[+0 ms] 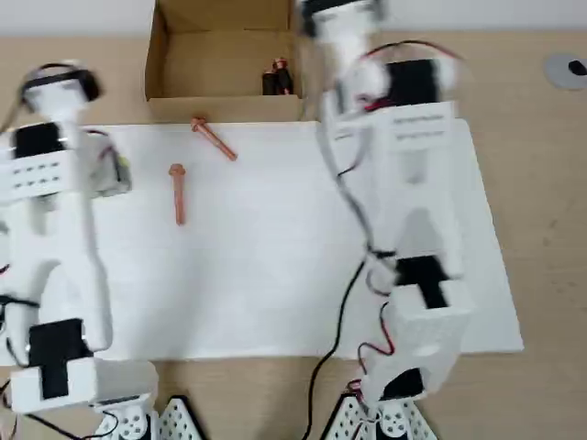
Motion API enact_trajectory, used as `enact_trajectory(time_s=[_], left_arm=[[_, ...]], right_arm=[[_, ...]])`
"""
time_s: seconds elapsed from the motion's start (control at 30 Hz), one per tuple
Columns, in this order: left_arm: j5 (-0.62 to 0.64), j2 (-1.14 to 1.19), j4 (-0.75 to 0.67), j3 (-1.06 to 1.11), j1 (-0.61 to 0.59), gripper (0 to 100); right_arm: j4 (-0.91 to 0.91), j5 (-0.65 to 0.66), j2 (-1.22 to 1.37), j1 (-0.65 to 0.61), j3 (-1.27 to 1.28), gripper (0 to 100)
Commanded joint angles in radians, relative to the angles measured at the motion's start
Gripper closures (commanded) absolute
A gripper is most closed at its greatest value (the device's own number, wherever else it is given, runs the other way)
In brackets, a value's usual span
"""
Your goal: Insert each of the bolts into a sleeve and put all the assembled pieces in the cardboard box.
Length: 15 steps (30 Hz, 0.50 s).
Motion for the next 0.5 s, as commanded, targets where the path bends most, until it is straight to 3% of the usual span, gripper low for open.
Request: enact_trajectory(time_s=[0.0, 0.2, 0.47], left_arm=[[-0.064, 0.054, -0.064, -0.051, 0.074, 86], [-0.061, 0.200, -0.109, -0.103, 0.144, 86], [0.060, 0.320, -0.104, -0.298, 0.195, 86]], right_arm=[[0.011, -0.009, -0.071, 0.101, -0.059, 98.9], [0.012, -0.005, -0.071, 0.143, -0.054, 98.9], [-0.015, -0.005, -0.064, 0.137, -0.028, 98.9]])
